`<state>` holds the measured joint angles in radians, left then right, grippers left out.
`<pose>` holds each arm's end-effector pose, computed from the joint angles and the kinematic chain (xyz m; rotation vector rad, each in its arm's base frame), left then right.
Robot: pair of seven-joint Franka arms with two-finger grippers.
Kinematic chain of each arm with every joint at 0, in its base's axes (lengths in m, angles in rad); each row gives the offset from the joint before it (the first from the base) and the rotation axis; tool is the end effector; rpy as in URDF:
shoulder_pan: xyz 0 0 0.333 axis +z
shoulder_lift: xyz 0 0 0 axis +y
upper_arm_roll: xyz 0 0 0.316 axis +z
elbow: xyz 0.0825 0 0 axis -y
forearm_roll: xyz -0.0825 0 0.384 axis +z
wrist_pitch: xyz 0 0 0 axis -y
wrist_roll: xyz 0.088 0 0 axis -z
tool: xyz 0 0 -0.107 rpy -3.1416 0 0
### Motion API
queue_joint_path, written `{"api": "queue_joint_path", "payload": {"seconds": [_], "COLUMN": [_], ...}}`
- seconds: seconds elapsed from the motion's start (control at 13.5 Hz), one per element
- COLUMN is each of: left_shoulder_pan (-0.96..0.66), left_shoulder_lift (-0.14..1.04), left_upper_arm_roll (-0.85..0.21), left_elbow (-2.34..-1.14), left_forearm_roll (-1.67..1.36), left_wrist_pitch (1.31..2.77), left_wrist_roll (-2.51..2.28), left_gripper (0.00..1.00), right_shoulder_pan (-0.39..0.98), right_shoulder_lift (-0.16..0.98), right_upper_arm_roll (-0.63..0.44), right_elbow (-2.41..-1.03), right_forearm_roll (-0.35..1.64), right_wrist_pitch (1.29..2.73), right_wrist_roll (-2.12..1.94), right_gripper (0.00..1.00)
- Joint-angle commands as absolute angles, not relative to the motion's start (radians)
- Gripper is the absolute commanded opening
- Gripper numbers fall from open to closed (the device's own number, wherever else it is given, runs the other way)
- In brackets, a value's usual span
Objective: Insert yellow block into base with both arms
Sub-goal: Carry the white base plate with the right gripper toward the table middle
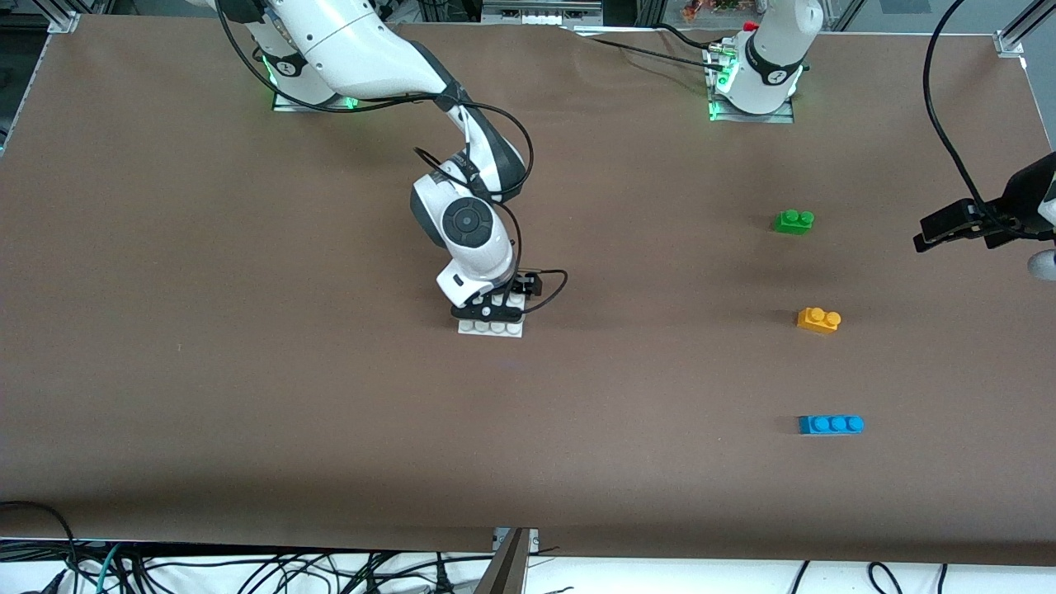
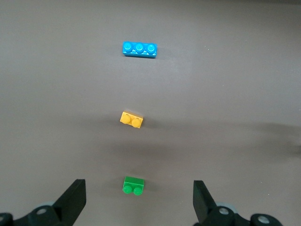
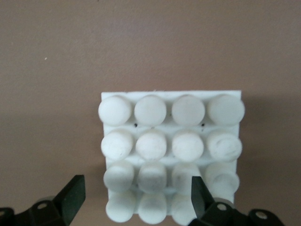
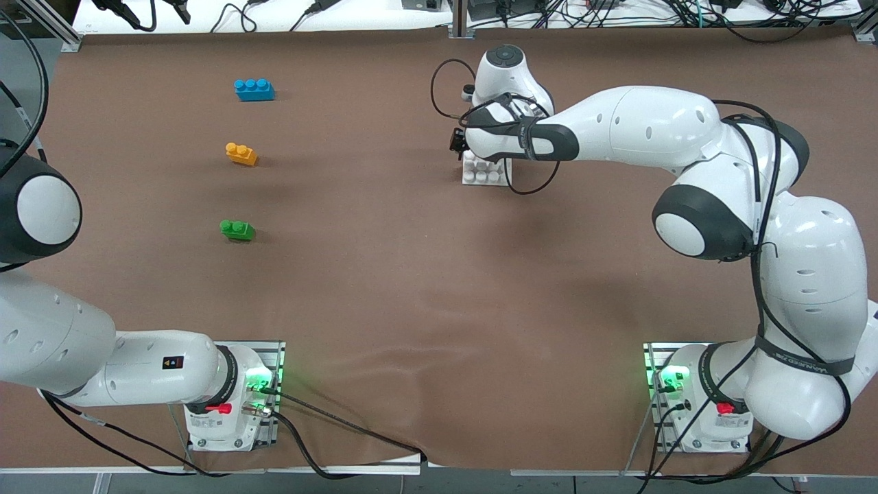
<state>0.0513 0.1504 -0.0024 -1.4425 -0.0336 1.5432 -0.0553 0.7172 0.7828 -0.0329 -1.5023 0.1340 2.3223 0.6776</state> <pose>0.5967 0.0256 0.5959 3.1026 0.1617 -0.0774 0.5520 0.4585 0.2063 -3.0560 0.1115 0.0285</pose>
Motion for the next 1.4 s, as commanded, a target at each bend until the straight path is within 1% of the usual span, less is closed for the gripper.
{"api": "queue_joint_path", "payload": {"seconds": [0.0, 0.81, 1.18, 1.33], "left_shoulder_pan": [0.054, 0.054, 0.054, 0.054], "left_shoulder_lift": [0.146, 0.149, 0.150, 0.149], "left_upper_arm_roll": [-0.005, -0.005, -0.005, -0.005], "left_elbow": [-1.433, -1.433, -1.433, -1.433], "left_forearm_roll": [-0.035, -0.040, -0.040, -0.040], "left_wrist_pitch": [1.536, 1.536, 1.536, 1.536], "left_wrist_roll": [-0.063, -0.049, -0.051, -0.051], "left_gripper": [1.00, 1.00, 1.00, 1.00], "right_shoulder_pan": [0.681, 0.680, 0.715, 0.733], "right_shoulder_lift": [0.796, 0.842, 0.862, 0.870], "right_upper_arm_roll": [-0.035, -0.038, -0.038, -0.038], "right_elbow": [-1.474, -1.483, -1.476, -1.474], "right_forearm_roll": [0.130, 0.130, 0.133, 0.135], "right_wrist_pitch": [2.312, 2.313, 2.325, 2.364], "right_wrist_roll": [0.609, 0.614, 0.684, 0.698], "right_gripper": [1.00, 1.00, 1.00, 1.00]}}
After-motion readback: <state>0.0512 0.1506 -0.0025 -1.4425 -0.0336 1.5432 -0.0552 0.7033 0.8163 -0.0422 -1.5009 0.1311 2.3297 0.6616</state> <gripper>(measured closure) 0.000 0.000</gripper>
